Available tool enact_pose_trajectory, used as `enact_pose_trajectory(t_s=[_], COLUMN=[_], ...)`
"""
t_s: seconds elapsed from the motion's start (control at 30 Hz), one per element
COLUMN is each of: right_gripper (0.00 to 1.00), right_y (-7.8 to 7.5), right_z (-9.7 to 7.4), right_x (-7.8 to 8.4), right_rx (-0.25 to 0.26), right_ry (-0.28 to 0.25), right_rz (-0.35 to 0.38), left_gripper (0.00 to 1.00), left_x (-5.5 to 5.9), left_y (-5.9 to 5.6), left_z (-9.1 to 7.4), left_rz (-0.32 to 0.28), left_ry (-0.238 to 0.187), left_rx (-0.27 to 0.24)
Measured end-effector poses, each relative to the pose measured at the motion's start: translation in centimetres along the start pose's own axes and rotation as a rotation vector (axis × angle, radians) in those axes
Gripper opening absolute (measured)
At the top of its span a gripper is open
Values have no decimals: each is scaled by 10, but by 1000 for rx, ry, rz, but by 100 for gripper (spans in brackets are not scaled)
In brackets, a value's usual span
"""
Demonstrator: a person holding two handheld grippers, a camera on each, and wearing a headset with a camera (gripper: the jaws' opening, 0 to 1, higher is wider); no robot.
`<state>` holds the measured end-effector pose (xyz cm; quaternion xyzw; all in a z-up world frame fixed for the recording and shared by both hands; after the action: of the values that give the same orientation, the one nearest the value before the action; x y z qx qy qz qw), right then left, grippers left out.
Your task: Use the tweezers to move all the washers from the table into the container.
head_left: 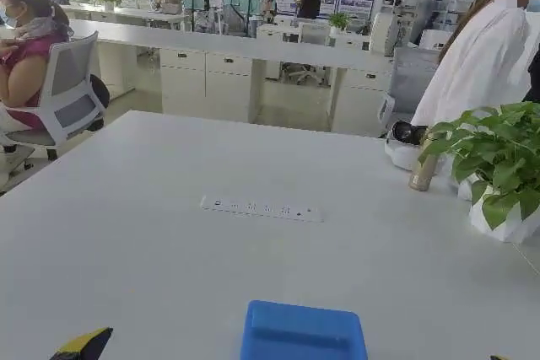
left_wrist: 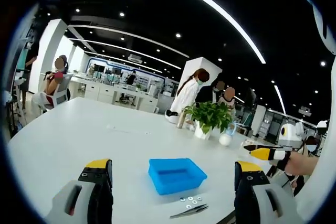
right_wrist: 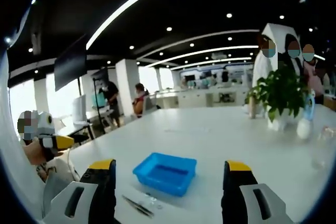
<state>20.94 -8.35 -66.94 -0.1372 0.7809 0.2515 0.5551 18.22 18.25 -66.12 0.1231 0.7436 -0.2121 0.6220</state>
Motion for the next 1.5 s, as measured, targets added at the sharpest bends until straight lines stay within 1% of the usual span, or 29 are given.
enact_pose_trajectory(t_s=[0.07, 0.1, 0.23, 0.47, 0.63, 0.9, 1.17, 1.3, 1.5], right_gripper=[81, 80, 82, 81, 80, 78, 78, 77, 78], right_y=[4, 5, 10, 11, 10, 6, 7, 6, 3], right_z=[2, 4, 10, 13, 12, 9, 9, 11, 10], right_x=[1, 1, 1, 1, 2, 2, 4, 8, 6], right_rx=[-24, -27, -38, -59, -54, -45, -40, -28, -13], right_ry=[8, 9, 22, 39, 45, 38, 38, 58, 54], right_rz=[8, 7, -16, -24, -24, -5, -2, -2, -2], left_gripper=[99, 99, 99, 99, 99, 99, 99, 99, 99], left_x=[2, 3, 5, 2, 3, 4, 6, 7, 8], left_y=[0, 2, 4, 6, 4, 3, 5, 6, 7], left_z=[-1, -1, -1, 2, 5, 7, 5, 5, 5], left_rz=[-7, -9, -13, -18, -17, -13, -18, -15, -22], left_ry=[3, 7, 12, 2, 5, 9, 18, 20, 18], left_rx=[3, 3, 2, 3, 11, 20, 16, 19, 14])
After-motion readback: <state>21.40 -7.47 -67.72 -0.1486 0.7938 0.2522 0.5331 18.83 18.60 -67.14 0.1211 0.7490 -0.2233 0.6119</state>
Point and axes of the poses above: the centre of the closed fingertips' face, and the gripper's own axes: z roughly forward along the fingers, y roughly to its left, x roughly out of its underside, the point moved 4 cm from there along -z, roughly backward along the fingers, and after that the axes turned 8 degrees about z, right-handed, at the moved point
